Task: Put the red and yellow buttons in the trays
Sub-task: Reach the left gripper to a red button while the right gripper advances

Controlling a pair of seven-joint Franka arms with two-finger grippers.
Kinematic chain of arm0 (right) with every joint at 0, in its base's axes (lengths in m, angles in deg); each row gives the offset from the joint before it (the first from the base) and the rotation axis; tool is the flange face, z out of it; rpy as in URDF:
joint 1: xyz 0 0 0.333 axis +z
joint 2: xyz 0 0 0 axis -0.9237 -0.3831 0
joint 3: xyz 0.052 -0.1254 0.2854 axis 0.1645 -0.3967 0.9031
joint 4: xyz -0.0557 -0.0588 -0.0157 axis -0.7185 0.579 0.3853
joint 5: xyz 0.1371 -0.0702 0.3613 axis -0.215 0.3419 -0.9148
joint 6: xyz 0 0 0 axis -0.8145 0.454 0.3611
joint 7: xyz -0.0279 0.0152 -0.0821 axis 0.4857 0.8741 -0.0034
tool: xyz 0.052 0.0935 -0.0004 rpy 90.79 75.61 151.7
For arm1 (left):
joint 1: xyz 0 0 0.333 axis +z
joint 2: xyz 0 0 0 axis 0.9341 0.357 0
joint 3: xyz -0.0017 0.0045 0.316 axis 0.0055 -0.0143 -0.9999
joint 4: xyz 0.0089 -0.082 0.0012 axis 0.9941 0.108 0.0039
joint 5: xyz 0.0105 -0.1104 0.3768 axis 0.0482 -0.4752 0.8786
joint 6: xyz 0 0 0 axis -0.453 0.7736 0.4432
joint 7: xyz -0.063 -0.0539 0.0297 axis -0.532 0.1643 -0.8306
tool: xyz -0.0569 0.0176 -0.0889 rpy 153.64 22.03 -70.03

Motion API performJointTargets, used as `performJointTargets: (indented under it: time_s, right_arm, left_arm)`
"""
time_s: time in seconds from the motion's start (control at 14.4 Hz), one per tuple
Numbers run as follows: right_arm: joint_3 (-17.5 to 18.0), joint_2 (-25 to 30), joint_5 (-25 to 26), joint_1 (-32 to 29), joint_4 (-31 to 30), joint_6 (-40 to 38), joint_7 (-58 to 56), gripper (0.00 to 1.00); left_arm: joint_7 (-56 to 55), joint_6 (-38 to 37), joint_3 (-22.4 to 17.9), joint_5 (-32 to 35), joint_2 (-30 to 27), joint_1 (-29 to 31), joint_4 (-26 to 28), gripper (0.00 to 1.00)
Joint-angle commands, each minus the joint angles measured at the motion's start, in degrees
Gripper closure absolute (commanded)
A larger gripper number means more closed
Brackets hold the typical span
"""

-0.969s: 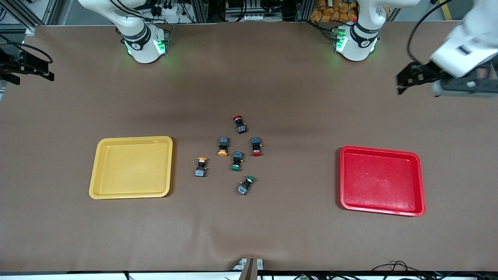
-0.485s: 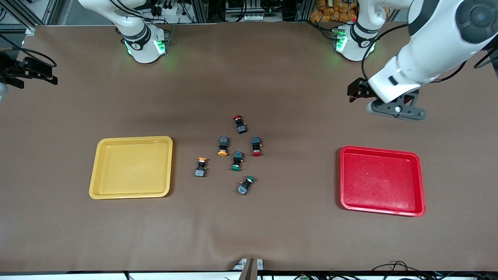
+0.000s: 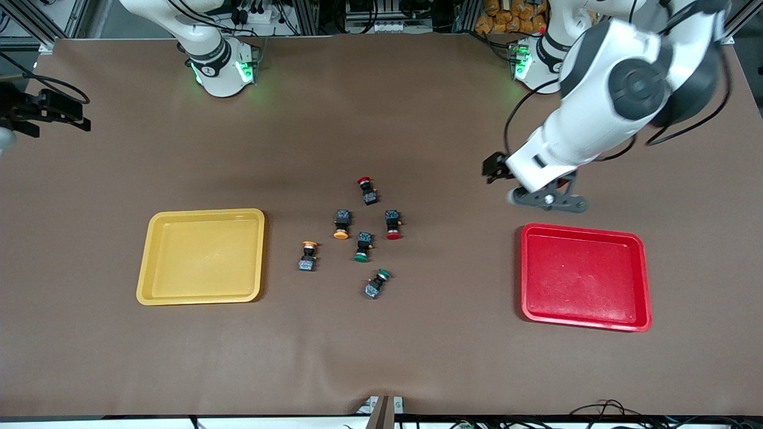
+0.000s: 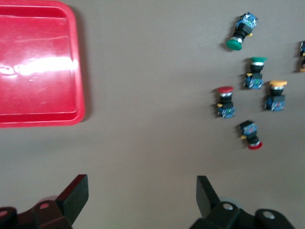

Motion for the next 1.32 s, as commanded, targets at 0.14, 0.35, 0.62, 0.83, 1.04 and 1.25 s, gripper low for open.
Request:
performJointTargets:
  time_s: [0.14, 0.35, 0.62, 0.83, 1.04, 1.25]
  right_arm:
    - [-0.06, 0.01, -2.54, 0.98, -0.84, 2.6, 0.17, 0.0]
    - [0.03, -1.57, -2.8, 2.29, -0.84, 4.62, 0.35, 0.0]
    - [0.03, -4.81, -2.8, 6.42, -0.76, 8.05, 6.31, 0.0]
    - [-0.06, -7.63, -2.8, 9.67, -0.76, 11.04, 9.92, 0.0]
    - [-0.06, -10.87, -2.8, 12.84, -0.76, 15.25, 13.78, 0.0]
    - [0.03, -14.92, -2.89, 15.57, -0.58, 19.3, 18.54, 0.0]
  left_arm:
    - [-7.73, 3.13, 0.24, -1.83, 8.02, -4.25, -6.06, 0.0]
    - [-11.6, 8.29, 0.32, -2.62, 11.37, -5.13, -6.95, 0.0]
    - [-18.36, 16.56, 0.15, -2.71, 17.78, -8.29, -7.04, 0.0]
    - [-22.33, 21.57, 0.24, -2.8, 21.91, -9.0, -7.13, 0.0]
    - [-24.79, 27.37, -0.11, -2.45, 25.95, -12.94, -7.13, 0.0]
    - [-30.58, 33.61, -0.2, -2.27, 29.74, -16.55, -7.22, 0.0]
